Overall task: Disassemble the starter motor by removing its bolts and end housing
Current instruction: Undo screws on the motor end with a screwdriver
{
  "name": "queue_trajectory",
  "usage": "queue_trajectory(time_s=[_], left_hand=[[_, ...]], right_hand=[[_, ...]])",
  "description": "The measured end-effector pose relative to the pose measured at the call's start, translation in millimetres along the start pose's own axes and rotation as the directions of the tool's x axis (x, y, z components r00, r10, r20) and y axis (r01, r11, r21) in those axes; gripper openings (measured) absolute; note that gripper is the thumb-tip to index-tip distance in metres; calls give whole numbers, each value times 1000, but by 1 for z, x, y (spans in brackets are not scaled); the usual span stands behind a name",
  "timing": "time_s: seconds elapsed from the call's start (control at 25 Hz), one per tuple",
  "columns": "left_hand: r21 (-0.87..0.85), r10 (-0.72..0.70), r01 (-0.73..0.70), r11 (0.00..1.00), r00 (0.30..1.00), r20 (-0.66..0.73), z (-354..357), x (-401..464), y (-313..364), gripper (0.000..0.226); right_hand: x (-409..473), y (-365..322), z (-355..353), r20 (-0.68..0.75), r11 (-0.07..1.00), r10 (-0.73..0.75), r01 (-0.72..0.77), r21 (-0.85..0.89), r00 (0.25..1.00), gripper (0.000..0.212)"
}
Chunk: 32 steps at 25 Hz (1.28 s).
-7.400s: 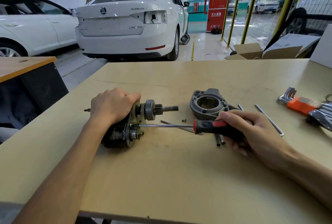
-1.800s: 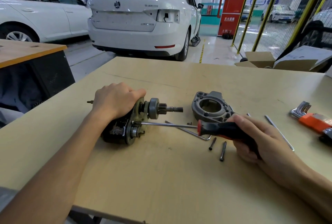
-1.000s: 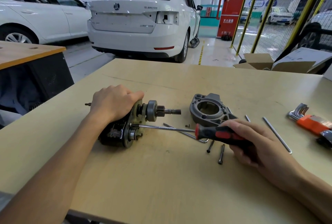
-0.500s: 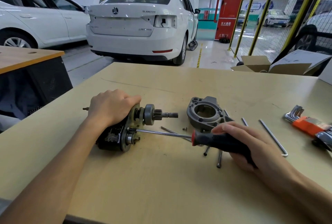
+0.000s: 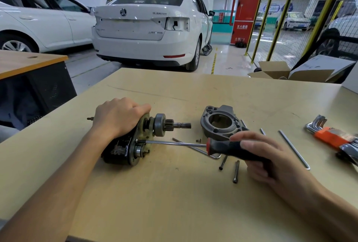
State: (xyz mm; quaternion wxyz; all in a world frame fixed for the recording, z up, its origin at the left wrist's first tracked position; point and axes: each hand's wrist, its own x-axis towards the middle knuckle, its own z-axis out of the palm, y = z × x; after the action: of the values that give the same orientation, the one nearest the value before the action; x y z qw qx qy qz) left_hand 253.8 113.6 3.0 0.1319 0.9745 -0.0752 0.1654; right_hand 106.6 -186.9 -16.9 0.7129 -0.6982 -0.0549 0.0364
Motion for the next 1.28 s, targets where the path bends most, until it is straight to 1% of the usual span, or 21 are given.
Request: queue_trajectory(time_s=[0.08,0.2,0.28,0.36,0.52,0.56,0.64,0.68,0.76,0.84,0.96,1.08,1.2,1.28], left_hand=[[0,-8,8,1000,1000,5,0,1,-1,59],[3,-3,3,1000,1000,13,1,-1,-1,60],[10,-8,8,1000,1000,7,1,-1,-1,61],[13,-21,21,1000,1000,8,0,1,-1,61],[8,-8,8,1000,1000,17,0,-1,0,61],[11,-8,7,1000,1000,13,0,0,0,61],[13,-16,16,1000,1000,15,0,1,0,62],[11,-19,19,1000,1000,20,0,1,0,62],[11,-17,17,1000,1000,19,1,1,0,62],[13,-14,13,1000,1000,12,1,0,-1,60],[2,-25,25,1000,1000,15,1,1,0,60],[7,-21,20,1000,1000,16,0,-1,0,60],[5,-22,22,1000,1000,12,0,0,1,60],[10,-29,29,1000,999,30,-2,0,1,60]], right_hand=[[0,-1,2,5,1000,6,-5,-17,1000,55],[-4,-1,4,-31,993,68,-71,-98,997,67],[-4,-1,2,-6,992,62,-62,-112,998,64],[-3,-1,0,30,997,40,-37,-66,999,60],[-2,0,1,20,1000,15,-15,-17,1000,55],[-2,0,2,9,999,29,-29,-21,1000,55],[-3,0,2,-6,996,81,-81,-47,997,63],[-3,1,1,-1,994,85,-85,-75,996,64],[-3,0,-1,20,994,43,-41,-101,999,63],[-1,1,-2,26,999,0,1,-53,1000,62],[1,2,-1,11,1000,-7,6,16,1000,62],[-1,2,1,19,999,30,-29,-38,999,65],[-1,1,-1,27,996,19,-16,-86,999,55],[0,0,-2,44,998,16,-13,-61,999,53]])
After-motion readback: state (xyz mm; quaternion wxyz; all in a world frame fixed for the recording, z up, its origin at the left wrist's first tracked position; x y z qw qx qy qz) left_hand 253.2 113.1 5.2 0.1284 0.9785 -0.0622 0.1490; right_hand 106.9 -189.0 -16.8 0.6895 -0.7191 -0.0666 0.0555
